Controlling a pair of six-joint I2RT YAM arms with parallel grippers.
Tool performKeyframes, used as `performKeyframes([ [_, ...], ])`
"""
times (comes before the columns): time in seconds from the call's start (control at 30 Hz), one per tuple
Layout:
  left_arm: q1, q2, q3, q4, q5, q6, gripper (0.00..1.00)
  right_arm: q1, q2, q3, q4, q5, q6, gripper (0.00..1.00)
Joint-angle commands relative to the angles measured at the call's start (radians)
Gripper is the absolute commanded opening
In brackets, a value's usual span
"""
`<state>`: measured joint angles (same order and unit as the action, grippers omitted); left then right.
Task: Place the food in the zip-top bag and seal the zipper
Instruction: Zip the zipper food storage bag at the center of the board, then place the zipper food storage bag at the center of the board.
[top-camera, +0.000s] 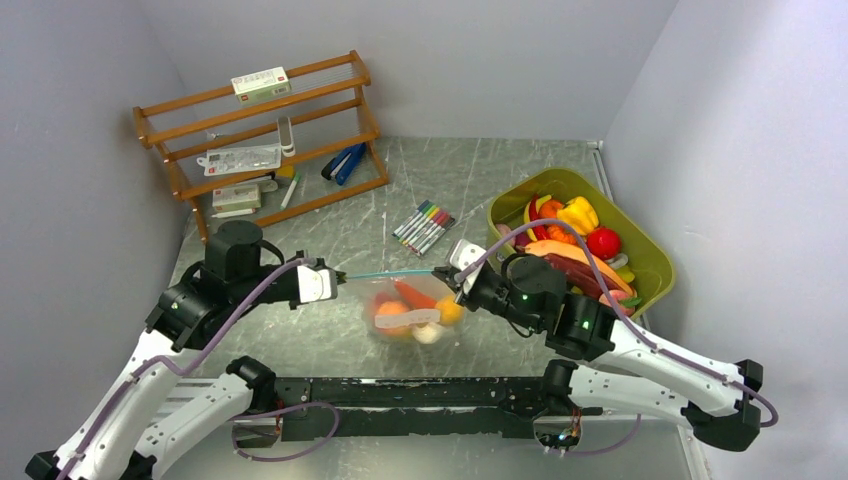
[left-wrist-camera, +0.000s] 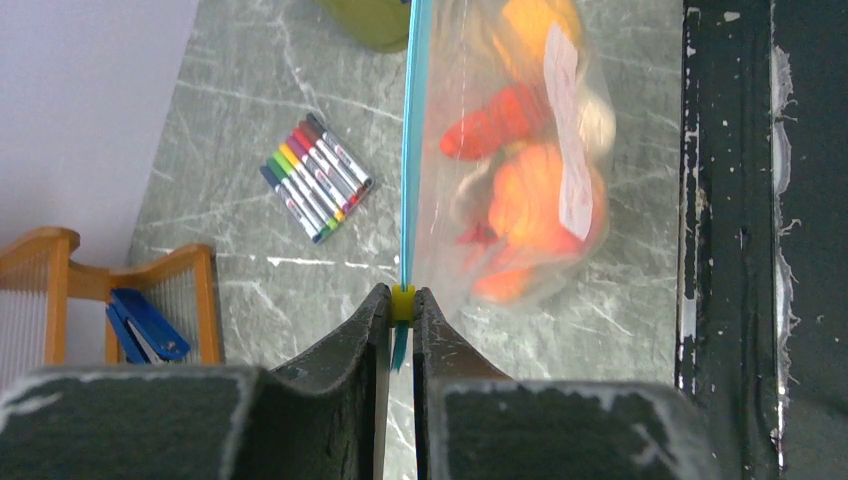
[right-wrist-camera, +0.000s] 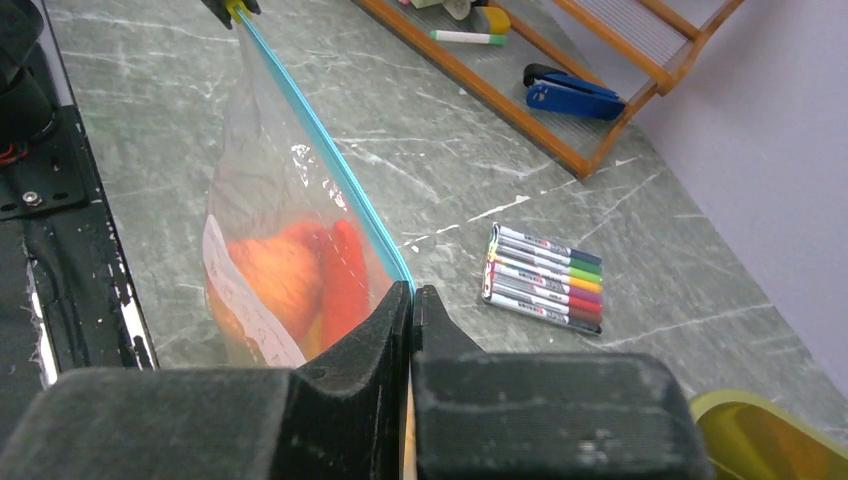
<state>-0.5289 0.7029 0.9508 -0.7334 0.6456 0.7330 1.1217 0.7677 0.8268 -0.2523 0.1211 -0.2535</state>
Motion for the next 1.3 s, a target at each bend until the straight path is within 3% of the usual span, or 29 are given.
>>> performKeyframes([
  [0.0, 0.003, -0.007, 0.048, -0.106, -0.126, -0.002, 0.07, -0.005, -0.039, -0.005, 0.001, 0.079, -0.005, 0.00],
  [0.47, 0.003, -0.027, 0.084, -0.170, -0.250, -0.084, 0.07, -0.005, 0.011, 0.004, 0.025, 0.040, 0.034, 0.00],
  [0.7, 0.003, -0.058, 0.126, -0.197, -0.238, -0.118, 0.07, -0.005, 0.004, 0.003, 0.072, -0.149, 0.041, 0.00],
  [0.87, 0.003, -0.130, 0.189, -0.246, -0.159, -0.148, 0.07, -0.004, -0.023, 0.050, -0.016, -0.289, 0.082, 0.00],
  [0.97, 0.003, -0.158, 0.203, -0.248, -0.120, -0.166, 0.07, -0.004, -0.057, 0.028, 0.026, -0.324, 0.133, 0.00],
  [1.07, 0.003, -0.172, 0.142, -0.178, -0.152, -0.210, 0.07, -0.003, -0.071, -0.028, 0.098, -0.276, 0.151, 0.00],
  [1.27, 0.003, -0.137, -0.022, 0.006, -0.230, -0.341, 0.07, -0.005, 0.026, -0.135, 0.235, -0.021, 0.132, 0.00],
])
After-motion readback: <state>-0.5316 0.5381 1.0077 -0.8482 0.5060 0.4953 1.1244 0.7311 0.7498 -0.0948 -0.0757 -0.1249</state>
